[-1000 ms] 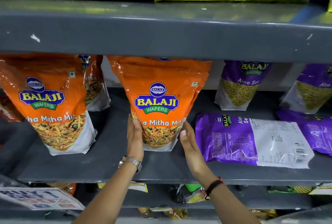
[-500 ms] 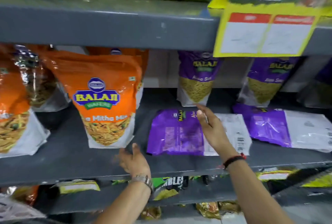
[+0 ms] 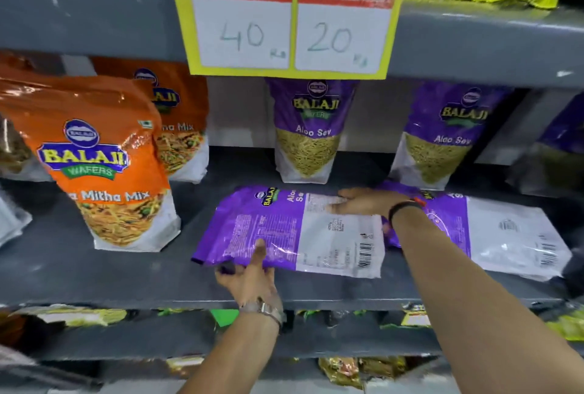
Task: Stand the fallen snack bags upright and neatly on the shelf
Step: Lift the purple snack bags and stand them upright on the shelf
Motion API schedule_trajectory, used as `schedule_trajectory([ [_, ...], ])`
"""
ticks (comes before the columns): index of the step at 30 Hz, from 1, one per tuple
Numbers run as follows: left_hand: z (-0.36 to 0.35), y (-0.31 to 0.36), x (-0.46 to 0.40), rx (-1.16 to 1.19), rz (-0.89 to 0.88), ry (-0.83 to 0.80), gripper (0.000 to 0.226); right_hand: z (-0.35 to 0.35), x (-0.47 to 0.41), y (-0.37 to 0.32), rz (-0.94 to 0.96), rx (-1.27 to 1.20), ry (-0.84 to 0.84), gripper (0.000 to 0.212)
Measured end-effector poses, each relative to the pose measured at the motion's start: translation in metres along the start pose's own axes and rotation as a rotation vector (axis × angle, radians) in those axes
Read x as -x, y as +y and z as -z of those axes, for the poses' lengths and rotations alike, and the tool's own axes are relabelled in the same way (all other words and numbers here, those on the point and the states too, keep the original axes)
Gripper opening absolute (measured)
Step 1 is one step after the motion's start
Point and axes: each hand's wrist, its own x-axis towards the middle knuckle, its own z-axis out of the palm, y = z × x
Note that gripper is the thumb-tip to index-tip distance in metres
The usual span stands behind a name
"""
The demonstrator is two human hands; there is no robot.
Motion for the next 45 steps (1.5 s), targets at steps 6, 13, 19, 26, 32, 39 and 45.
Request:
schedule_trajectory([
  [6, -0.005, -0.019, 0.027, -0.238, 0.232, -0.231, 0.041, 0.010, -0.005, 0.005, -0.059, -0.049, -0.074, 0.080],
  [13, -0.018, -0.005, 0.017, -0.310, 0.054, -0.386, 0.035, 0.005, 0.002, 0.019, 0.072, -0.200, 0.005, 0.071],
  [19, -0.056, 0.030, 0.005, -0.499, -0.324, -0.659, 0.040, -0.005, 0.021, 0.023, 0.350, -0.655, 0.185, 0.042],
  [26, -0.074, 0.045, -0.022, -0.791, -0.409, -0.892, 0.028, -0.070, 0.014, 0.023, 0.355, -0.820, 0.487, 0.055],
  [32, -0.050, 0.023, -0.001, -0.537, -0.373, -0.603, 0.044, -0.057, 0.033, 0.022, 0.358, -1.097, 0.377, 0.036],
  [39, -0.037, -0.019, 0.036, -0.720, -0.344, -0.505, 0.081, -0.076, 0.027, 0.015, 0.209, -1.078, 0.385, 0.058],
  [45, -0.031, -0.011, 0.034, -0.525, -0.297, -0.470, 0.045, -0.072, 0.035, 0.020, 0.182, -1.244, 0.566, 0.048],
])
